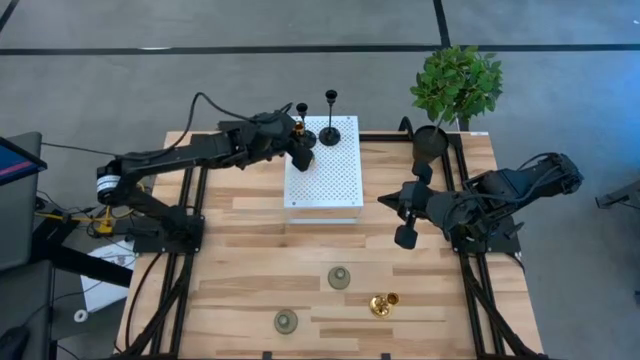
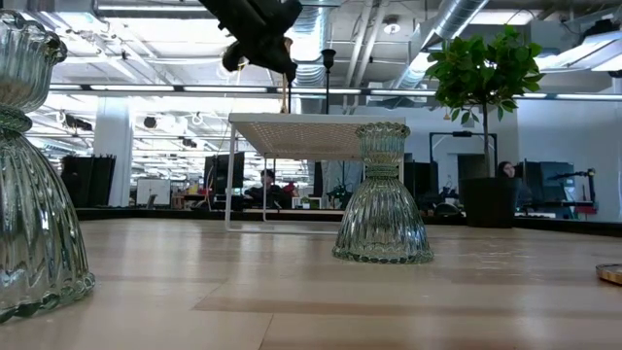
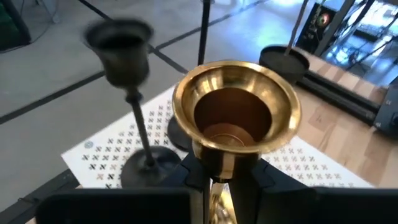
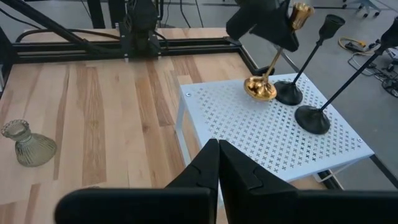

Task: Pick & Place candle stick holders
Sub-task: Put the top gold candle holder on the shelf, then put the gold candle holder aligned with the other gold candle holder on the shelf

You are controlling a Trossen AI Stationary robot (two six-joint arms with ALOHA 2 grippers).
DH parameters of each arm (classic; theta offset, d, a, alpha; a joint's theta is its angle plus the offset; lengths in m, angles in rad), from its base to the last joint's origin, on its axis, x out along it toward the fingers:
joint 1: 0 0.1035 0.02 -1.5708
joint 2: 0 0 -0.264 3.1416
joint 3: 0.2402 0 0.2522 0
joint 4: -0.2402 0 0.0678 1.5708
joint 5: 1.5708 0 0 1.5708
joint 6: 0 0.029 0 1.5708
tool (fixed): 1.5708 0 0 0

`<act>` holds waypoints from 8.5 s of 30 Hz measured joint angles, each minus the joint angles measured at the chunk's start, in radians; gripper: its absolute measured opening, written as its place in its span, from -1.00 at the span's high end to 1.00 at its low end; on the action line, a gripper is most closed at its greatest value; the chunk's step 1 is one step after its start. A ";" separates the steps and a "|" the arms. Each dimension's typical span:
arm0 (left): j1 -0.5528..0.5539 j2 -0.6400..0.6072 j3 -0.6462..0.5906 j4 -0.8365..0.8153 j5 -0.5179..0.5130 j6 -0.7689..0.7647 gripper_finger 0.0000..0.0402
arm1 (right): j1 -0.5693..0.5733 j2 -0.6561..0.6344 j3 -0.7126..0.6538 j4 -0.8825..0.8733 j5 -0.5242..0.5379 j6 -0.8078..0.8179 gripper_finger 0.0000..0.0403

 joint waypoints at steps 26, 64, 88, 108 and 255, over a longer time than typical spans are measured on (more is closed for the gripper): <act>-0.006 0.074 0.000 0.030 -0.008 0.011 0.83 | 0.001 0.000 0.000 -0.010 0.000 0.008 1.00; -0.006 0.075 -0.003 -0.003 0.000 0.056 0.40 | 0.001 0.000 0.000 -0.016 0.000 0.008 1.00; -0.069 -0.155 -0.002 -0.246 0.097 0.042 0.05 | 0.001 0.000 0.000 -0.020 0.000 0.010 1.00; -0.407 -0.296 -0.140 -0.288 0.231 -0.064 0.82 | 0.207 -0.006 0.000 -0.446 -0.084 0.570 1.00; -0.496 -0.294 -0.160 -0.085 0.157 0.078 0.98 | 0.222 0.214 -0.009 0.070 -0.012 0.443 0.94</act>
